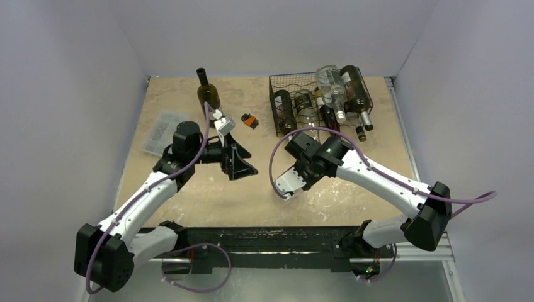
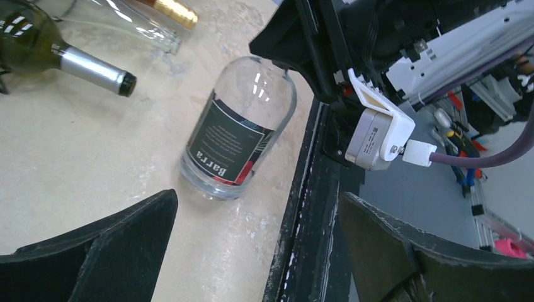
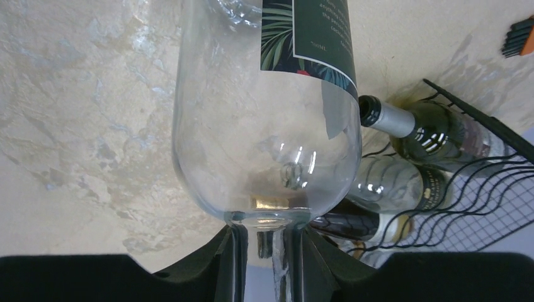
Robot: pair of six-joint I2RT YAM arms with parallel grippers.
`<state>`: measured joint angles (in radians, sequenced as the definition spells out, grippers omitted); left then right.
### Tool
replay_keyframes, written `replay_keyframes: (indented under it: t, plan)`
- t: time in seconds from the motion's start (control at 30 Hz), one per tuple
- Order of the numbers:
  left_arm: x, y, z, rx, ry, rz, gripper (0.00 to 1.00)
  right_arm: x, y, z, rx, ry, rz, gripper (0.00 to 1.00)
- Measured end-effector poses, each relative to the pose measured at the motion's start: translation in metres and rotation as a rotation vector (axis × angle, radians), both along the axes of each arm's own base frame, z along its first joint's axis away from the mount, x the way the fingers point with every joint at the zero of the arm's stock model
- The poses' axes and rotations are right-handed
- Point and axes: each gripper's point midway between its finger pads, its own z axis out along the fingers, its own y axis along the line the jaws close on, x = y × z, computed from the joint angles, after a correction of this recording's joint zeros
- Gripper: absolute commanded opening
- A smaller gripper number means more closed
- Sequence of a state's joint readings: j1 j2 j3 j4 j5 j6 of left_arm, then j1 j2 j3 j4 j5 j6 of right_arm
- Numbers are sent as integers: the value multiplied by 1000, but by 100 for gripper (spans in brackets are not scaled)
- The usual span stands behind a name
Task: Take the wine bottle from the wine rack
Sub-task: Pick up the wine bottle from the wine rack, then place the wine bottle at the center of the board.
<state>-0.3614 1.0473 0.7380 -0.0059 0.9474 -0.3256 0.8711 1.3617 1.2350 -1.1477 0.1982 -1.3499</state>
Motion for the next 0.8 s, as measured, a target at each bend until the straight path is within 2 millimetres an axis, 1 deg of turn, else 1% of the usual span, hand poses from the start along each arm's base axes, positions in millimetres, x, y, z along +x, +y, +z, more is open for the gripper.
replay_keyframes:
  t: [0.1, 0.17, 0.43, 0.53, 0.57, 0.6, 0.7, 0.8]
  plan:
    - [-13, -11, -12, 18, -22, -63, 100, 1, 8, 2, -20, -46, 38, 0]
    - [-18, -16, -19, 29, -40, -87, 100, 1, 12, 3, -33, -73, 61, 0]
    - [-37, -34, -55, 72, -126, -131, 100, -4, 27, 6, -49, -128, 121, 6]
    - [-43, -42, -71, 95, -208, -124, 100, -6, 30, 6, -47, -130, 131, 7]
    - [-41, -42, -77, 104, -248, -103, 100, -6, 30, 6, -46, -130, 133, 7]
    - [-49, -47, -83, 108, -272, -117, 100, -7, 31, 6, -45, -130, 136, 8]
    - [-55, -50, -104, 125, -361, -85, 100, -8, 32, 6, -42, -127, 141, 10]
    - [-52, -50, -119, 151, -416, -29, 100, -8, 34, 6, -38, -124, 144, 14]
